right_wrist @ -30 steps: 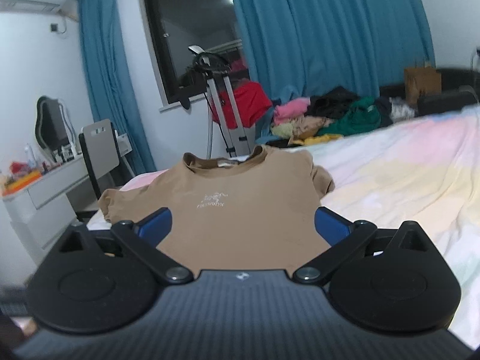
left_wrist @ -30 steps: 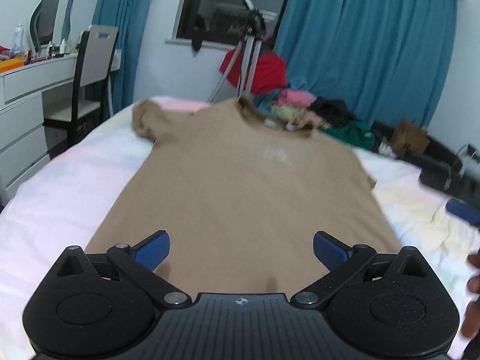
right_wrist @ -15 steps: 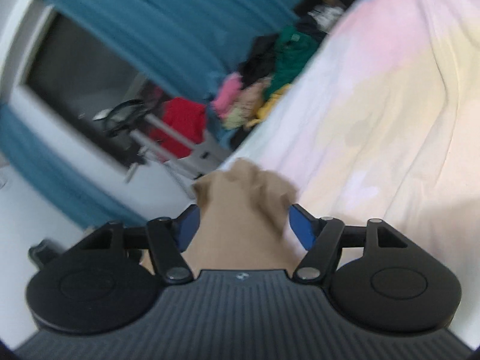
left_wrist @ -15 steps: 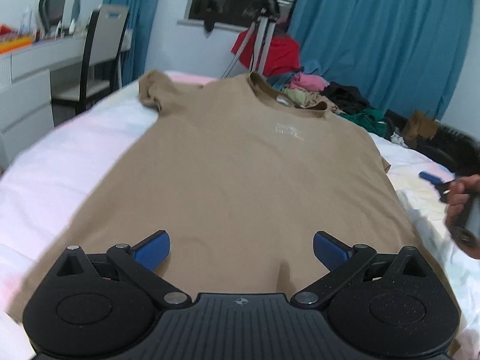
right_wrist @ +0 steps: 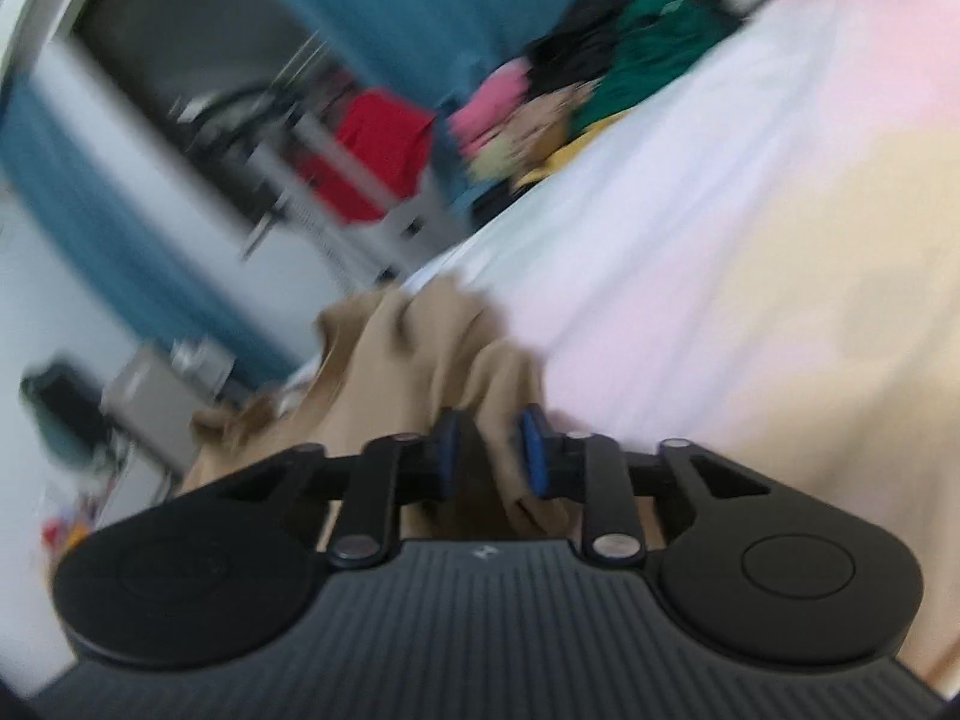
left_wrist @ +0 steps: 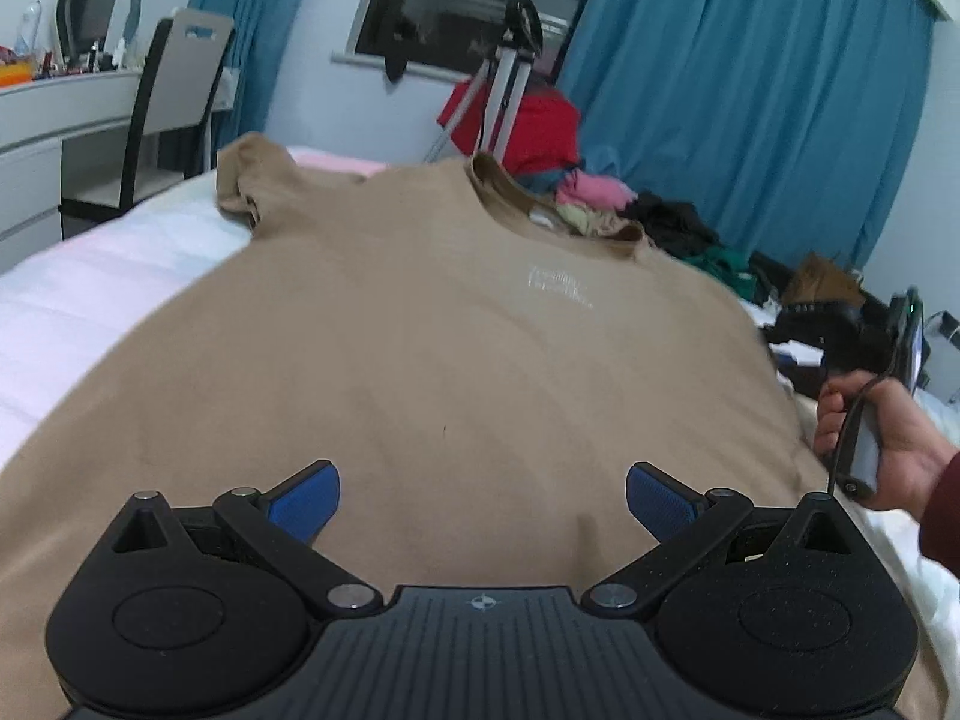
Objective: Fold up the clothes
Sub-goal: 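Grasp a tan shirt sleeve with the right gripper and fold it over the body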
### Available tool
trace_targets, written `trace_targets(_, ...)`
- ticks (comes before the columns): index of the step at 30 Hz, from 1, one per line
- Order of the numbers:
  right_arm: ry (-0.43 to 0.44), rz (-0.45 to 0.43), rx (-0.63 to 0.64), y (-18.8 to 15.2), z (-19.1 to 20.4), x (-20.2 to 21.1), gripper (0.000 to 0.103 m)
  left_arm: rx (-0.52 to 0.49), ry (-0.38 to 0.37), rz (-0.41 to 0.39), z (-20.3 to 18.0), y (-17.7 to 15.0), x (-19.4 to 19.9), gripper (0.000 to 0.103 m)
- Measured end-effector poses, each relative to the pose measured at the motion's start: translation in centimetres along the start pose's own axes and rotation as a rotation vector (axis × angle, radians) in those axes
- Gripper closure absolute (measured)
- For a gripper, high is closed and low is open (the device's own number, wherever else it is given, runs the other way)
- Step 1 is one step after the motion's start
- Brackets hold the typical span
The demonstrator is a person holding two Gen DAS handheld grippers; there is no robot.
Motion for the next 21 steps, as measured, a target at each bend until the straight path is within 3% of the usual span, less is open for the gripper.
trace_targets(3, -0.030, -0.010, 0.060, 0.3, 1.0, 0.1, 0.096, 0.013, -0.010, 0.004, 0.3, -0.1, -0.1, 0.000)
trace_targets(8, -0.215, -0.216, 0.184, 3.7, 1.5, 4.5, 0.097, 0.013, -0.006, -0.012, 0.5, 0.0, 0.6, 0.000)
trace_targets(17, -0.260, -0.268, -0.089, 4.1, -4.5, 9.1, 0.092, -0.001, 0.006, -0.010, 0.7, 0.0, 0.9, 0.000)
trace_targets(19, -0.190, -0.226, -0.196, 2.8, -5.9, 9.1, 0.071, -0.012, 0.006, -0.009, 0.6, -0.1, 1.0, 0.000)
trace_targets(21, -0.090, -0.188, -0.289, 0.8, -6.4, 8.6, 0.016, -0.019, 0.005, -0.009, 0.5, -0.2, 1.0, 0.000)
Point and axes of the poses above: each gripper's, at about its wrist camera, not at the fingertips, and x roughly against the way its jaws point, z to its left, y to its top, the point moved 6 cm from there along -x, roughly the way its jaws point, and after that the axes turned 1 degree about y, right-handed, at the moved point
